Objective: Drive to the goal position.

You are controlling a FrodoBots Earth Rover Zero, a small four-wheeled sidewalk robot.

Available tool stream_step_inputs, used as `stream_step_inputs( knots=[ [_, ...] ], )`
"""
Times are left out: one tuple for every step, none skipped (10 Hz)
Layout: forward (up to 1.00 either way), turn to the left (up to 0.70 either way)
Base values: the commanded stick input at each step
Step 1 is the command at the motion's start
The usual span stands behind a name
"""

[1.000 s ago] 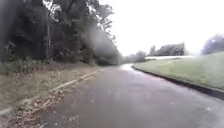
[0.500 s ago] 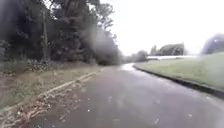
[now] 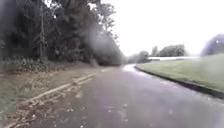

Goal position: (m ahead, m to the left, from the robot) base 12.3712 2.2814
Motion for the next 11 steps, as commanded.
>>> stream_step_inputs(
  knots=[
    [0.70, 0.00],
    [0.70, 0.00],
    [0.70, 0.00],
    [0.70, 0.00],
    [0.70, 0.00],
    [0.70, 0.00],
    [0.70, 0.00],
    [0.70, 0.00],
    [0.70, 0.00],
    [0.70, 0.00],
    [0.70, -0.12]
  ],
)
